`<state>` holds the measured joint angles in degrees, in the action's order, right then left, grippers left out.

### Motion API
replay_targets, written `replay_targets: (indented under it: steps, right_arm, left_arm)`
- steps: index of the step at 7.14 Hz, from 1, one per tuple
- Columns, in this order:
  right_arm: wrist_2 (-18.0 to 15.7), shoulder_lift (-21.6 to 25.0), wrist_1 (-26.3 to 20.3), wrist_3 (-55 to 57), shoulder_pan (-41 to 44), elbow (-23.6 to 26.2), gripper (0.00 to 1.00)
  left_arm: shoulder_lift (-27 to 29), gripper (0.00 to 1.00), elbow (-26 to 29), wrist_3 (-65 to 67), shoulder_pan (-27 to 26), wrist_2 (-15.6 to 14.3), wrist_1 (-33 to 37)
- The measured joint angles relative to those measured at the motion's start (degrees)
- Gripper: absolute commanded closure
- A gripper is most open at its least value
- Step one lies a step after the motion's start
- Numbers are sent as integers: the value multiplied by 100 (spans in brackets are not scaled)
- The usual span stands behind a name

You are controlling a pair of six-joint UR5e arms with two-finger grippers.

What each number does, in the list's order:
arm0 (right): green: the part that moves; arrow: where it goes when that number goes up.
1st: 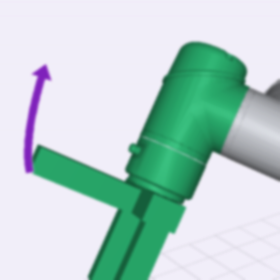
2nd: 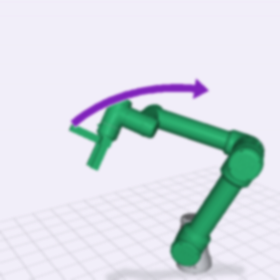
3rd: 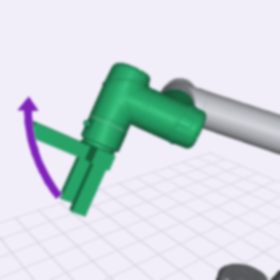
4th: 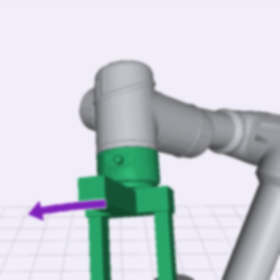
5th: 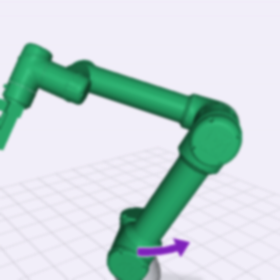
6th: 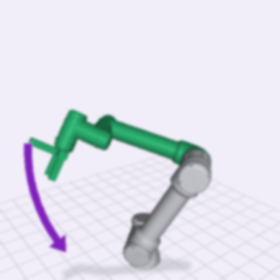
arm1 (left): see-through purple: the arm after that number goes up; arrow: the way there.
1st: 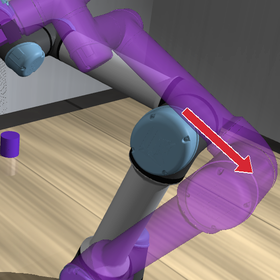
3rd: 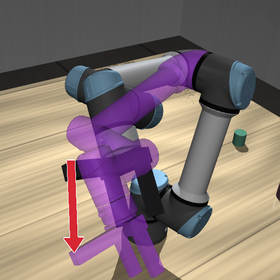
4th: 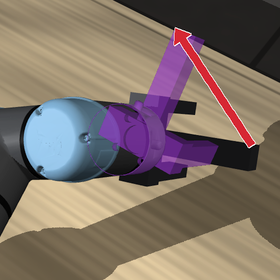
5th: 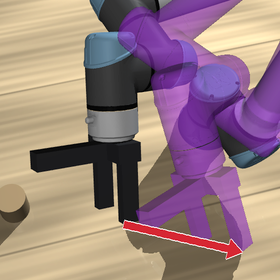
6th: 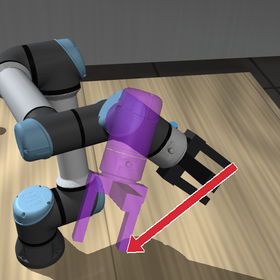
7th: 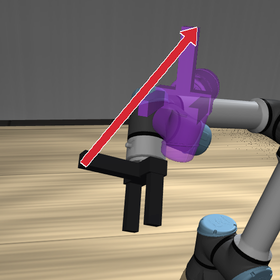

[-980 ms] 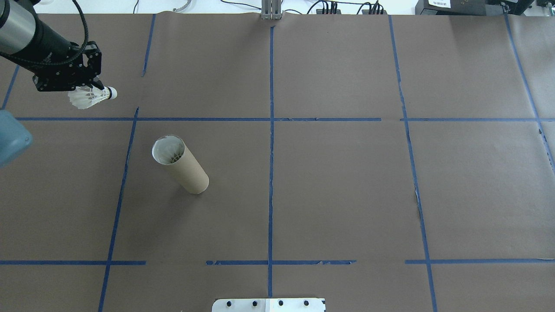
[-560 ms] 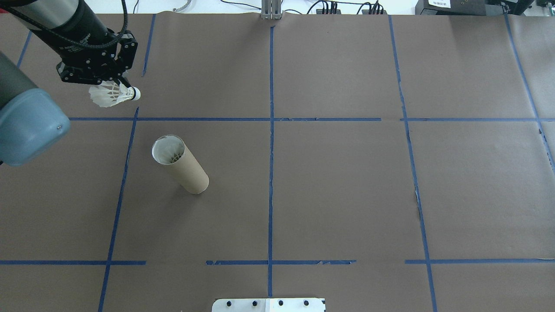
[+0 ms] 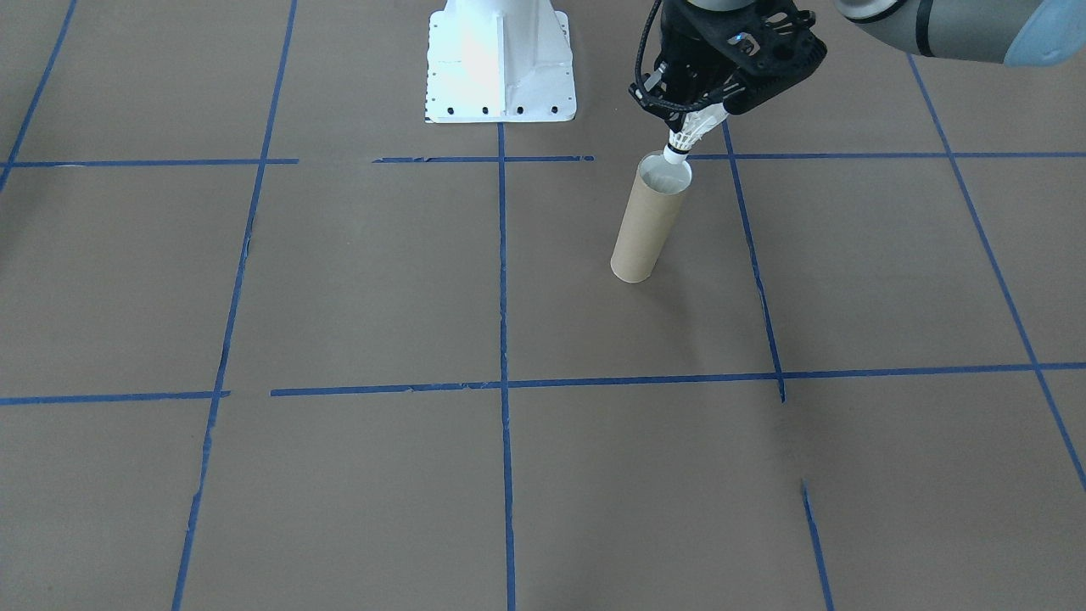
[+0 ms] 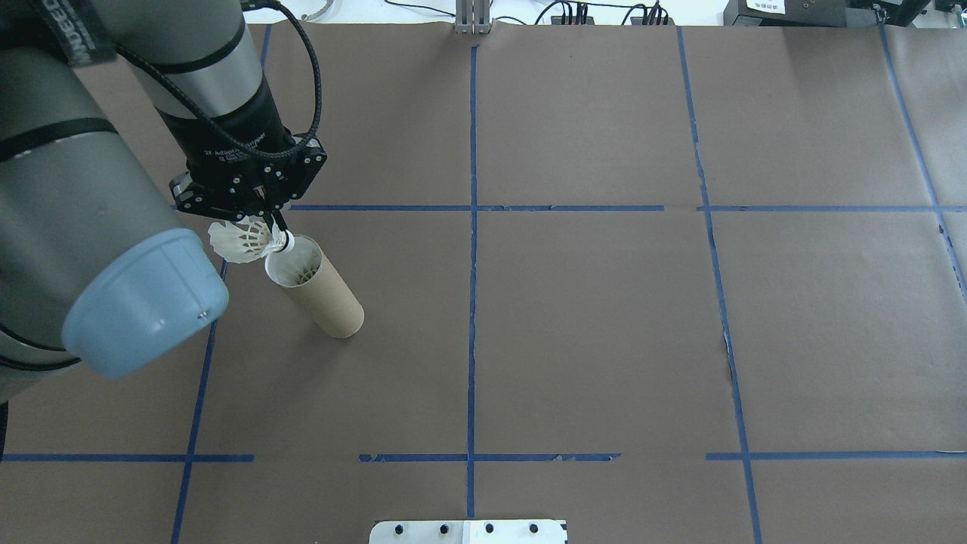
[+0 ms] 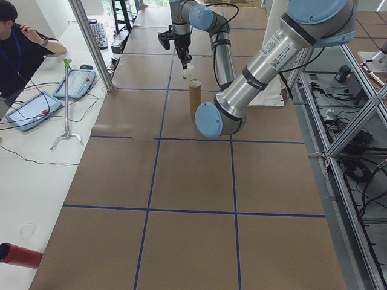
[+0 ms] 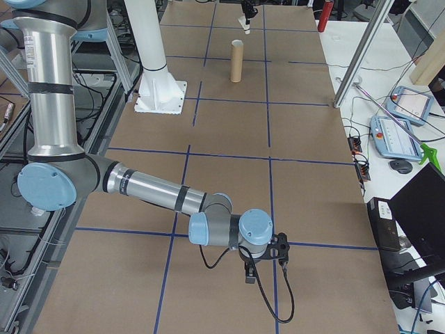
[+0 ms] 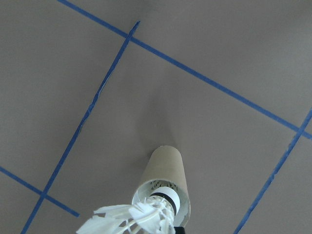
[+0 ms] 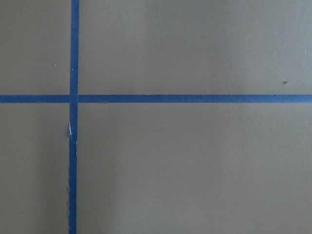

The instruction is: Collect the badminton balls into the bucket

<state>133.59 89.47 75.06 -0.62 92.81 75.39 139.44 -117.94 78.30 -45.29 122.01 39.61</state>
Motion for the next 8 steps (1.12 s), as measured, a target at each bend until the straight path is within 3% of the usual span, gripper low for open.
replay_targets:
  steps: [2,8]
  right_arm:
    - [0,0,0,0,0,-1,0]
    - [0,0,0,0,0,-5,0]
  left_arm:
    - [6,100,80,1,182,-79,-109]
    - [-32,100,396,-7,74,-238,-84]
